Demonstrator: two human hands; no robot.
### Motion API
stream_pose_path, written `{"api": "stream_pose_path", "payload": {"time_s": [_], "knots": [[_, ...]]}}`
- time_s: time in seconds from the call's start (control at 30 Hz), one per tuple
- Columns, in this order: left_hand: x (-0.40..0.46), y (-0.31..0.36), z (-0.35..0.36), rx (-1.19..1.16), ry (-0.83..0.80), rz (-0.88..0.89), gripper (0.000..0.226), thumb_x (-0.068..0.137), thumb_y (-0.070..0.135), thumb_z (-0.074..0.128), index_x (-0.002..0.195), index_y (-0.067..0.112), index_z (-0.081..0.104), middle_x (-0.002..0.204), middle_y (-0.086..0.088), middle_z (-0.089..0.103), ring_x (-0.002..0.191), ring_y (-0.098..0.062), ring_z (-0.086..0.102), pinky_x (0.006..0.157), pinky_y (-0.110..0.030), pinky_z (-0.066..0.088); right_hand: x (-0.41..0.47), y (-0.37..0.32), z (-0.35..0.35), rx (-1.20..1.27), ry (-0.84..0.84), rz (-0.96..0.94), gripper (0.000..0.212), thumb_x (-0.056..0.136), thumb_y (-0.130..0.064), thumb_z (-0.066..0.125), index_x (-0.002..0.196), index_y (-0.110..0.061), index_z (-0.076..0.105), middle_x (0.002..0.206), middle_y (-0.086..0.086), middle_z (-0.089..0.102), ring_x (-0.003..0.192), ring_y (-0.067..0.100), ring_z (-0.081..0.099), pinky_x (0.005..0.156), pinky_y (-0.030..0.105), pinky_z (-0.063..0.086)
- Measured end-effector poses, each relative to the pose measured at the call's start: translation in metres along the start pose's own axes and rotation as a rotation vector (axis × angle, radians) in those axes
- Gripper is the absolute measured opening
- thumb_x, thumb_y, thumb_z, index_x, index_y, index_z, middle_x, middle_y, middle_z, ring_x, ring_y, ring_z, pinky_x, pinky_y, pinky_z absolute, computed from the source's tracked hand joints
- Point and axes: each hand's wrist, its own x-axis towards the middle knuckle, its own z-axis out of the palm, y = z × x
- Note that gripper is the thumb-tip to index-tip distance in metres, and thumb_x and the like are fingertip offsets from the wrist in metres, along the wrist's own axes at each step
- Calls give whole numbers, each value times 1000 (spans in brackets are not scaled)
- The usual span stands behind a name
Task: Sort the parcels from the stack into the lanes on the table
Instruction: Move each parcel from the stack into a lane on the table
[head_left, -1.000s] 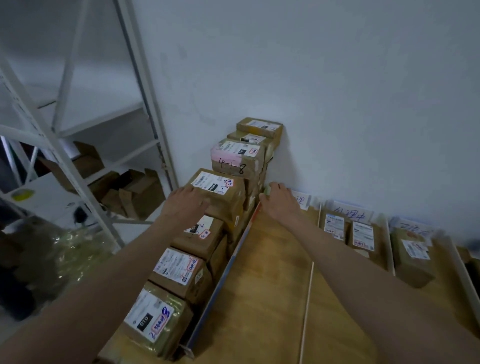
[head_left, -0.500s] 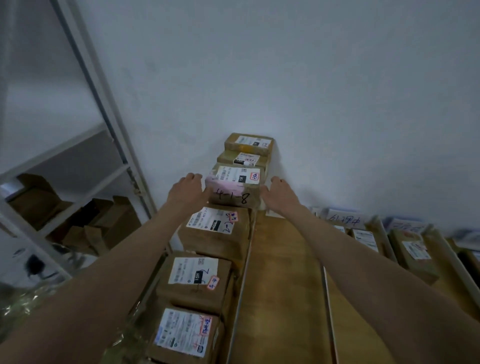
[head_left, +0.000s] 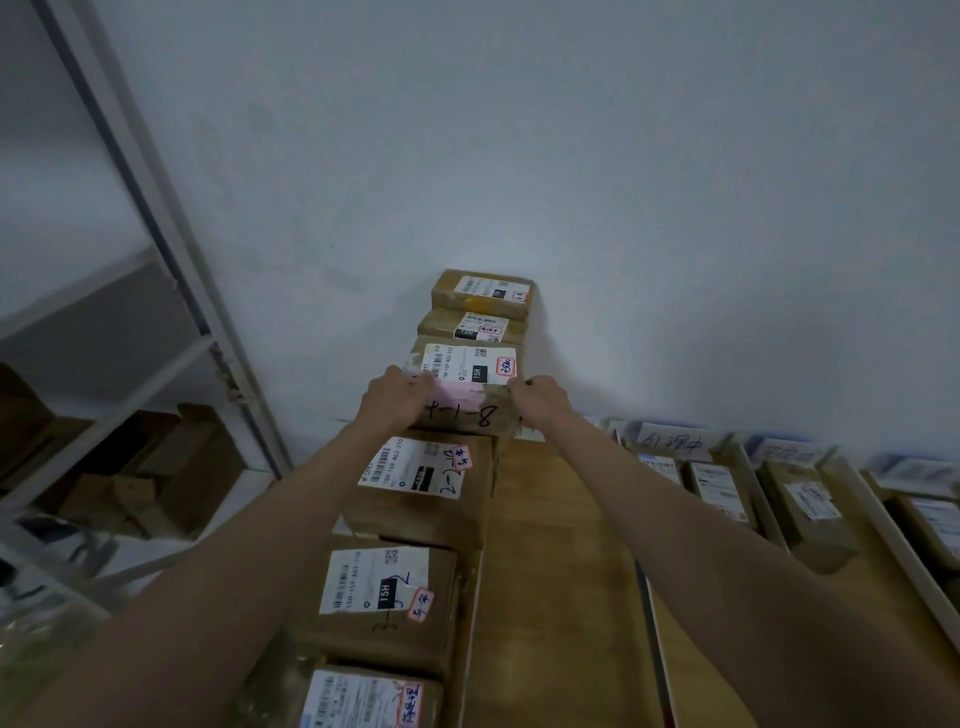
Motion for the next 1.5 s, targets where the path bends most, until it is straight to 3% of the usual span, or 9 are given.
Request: {"api": "stream_pose_path", "payload": {"time_s": [0.2,0.33,0.4,0.5,0.63,0.77,1.0,1.17,1.5], "knots": [[-17,21,-17,-116,48,58,45,100,44,46,127,9,51,119,-9,62,96,-22,58,70,-30,45,-21,-9,-19,142,44,-24,32,98,-31,48,115,-6,59,118,14,66,105,27,63,95,44,54],[-38,45,-29,-193,68,144,36,100,36,46,126,11,49,120,-6,58,101,-21,53,74,-29,42,-51,-14,-45,313,27,-59,67,93,-25,60,149,-17,26,134,7,57,101,20,64,69,29,59],[-48,58,-33,-215,59,208,33,101,32,44,125,11,50,119,-4,57,100,-18,52,68,-25,39,-65,-11,-60,370,8,-80,80,89,-23,65,154,-26,17,133,7,56,101,22,66,67,34,62],[-65,78,-34,-226,31,284,36,101,29,43,132,12,49,119,-3,57,104,-19,53,79,-28,42,-86,1,-82,419,-27,-73,63,91,-27,68,143,-18,34,120,7,65,98,27,70,75,46,62],[-86,96,-23,-173,-58,374,40,99,30,45,138,20,47,122,-6,61,113,-26,58,100,-42,48,-110,32,-111,354,-64,-82,45,92,-34,68,121,-1,56,111,14,71,97,26,72,81,41,61],[-103,108,2,-134,-214,419,43,101,29,46,142,19,42,123,-3,57,116,-23,54,95,-33,44,-133,64,-132,242,9,-35,41,91,-34,69,110,1,68,106,13,74,94,24,73,79,31,61],[-147,120,84,73,-413,527,59,103,32,47,154,13,25,152,-12,40,131,-30,46,96,-30,38,-192,143,-160,120,95,224,32,92,-36,67,104,-6,67,93,6,71,75,15,60,63,23,48],[-176,109,146,311,-495,633,58,101,43,45,148,9,36,149,-14,44,133,-31,44,106,-38,38,-231,222,-172,206,288,416,43,93,-33,67,117,1,61,111,13,67,99,25,66,87,38,58],[-231,126,241,527,-490,797,58,100,45,42,150,15,34,149,-9,40,133,-28,44,101,-40,44,-295,317,-243,244,600,588,46,92,-41,65,111,0,60,106,13,65,98,30,68,84,45,60]]}}
